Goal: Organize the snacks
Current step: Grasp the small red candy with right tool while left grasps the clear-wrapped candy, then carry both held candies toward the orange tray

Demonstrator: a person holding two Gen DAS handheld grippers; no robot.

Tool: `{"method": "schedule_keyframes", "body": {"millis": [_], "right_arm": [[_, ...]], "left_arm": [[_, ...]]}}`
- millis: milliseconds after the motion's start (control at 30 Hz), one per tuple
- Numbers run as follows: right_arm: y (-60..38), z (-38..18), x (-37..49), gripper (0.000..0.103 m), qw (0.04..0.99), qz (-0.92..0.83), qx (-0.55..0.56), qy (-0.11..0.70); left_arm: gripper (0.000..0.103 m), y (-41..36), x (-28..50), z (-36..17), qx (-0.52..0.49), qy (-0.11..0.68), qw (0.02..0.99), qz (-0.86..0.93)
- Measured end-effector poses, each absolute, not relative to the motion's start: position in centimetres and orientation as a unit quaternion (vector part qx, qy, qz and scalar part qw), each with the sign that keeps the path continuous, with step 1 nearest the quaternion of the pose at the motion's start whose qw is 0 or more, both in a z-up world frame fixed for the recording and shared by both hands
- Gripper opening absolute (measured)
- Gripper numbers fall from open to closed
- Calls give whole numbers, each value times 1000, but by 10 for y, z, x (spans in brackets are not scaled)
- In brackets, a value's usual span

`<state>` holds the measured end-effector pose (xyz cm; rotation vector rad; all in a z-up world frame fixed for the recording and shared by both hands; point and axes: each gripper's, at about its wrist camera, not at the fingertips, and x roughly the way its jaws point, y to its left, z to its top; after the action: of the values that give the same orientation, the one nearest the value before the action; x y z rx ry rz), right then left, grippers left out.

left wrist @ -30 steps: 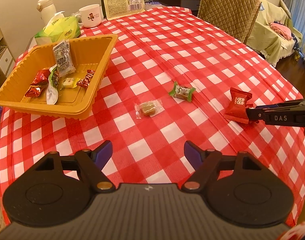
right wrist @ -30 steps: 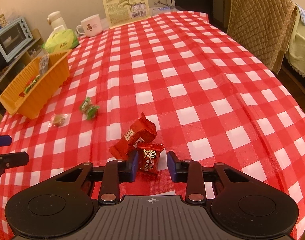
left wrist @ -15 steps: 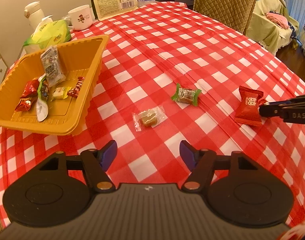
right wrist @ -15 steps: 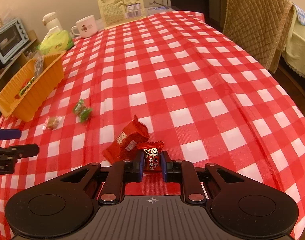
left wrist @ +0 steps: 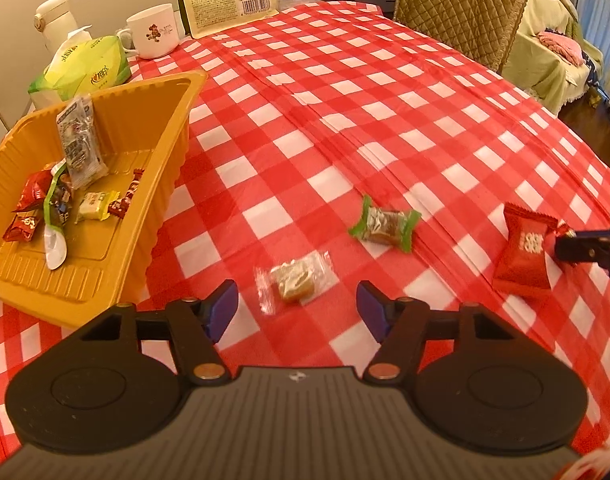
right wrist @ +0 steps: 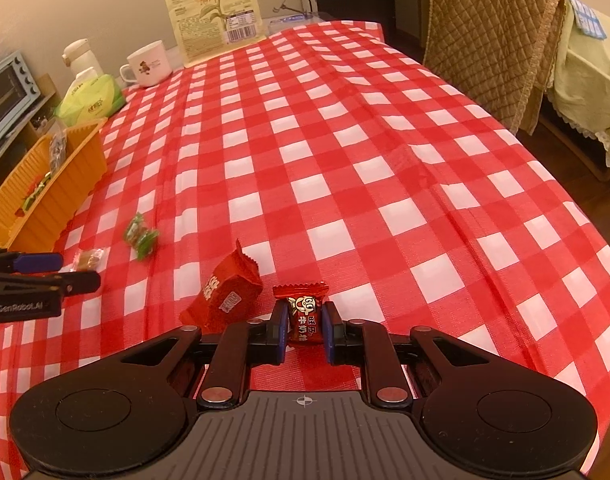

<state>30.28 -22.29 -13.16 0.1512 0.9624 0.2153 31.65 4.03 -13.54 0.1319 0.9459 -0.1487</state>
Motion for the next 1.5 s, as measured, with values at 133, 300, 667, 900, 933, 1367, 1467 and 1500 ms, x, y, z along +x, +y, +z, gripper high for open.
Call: {"method": "schedule_keyframes", "body": {"millis": [133,300,667,900,933,1367,1467,1500], "right_arm": [[-225,-132,304,18,878,102,75,462],[-226,-132,304,18,877,101,77,463],[-228,-128,299,18,880,108,77,456],[-230,-122,292,18,883,113,77,450],[-229,-120,291,18,883,113,77,449],[-219,-99,270,18,887,145,75,431],[-213,-93,264,18,887,158,73,429],[-210,-90,262,18,886,164,72,428]], "left_arm": [[49,40,323,-140,58,462,882,-73],[35,43,325,-139,45,462,883,-74],[30,40,319,-135,40,464,881,-77],[30,37,309,-123,38,454,887,-78],[30,37,307,-121,37,452,888,-78],[30,45,269,-91,22,430,899,-82],[30,49,256,-84,18,426,901,-81],[30,51,252,-82,16,424,902,-80]]}}
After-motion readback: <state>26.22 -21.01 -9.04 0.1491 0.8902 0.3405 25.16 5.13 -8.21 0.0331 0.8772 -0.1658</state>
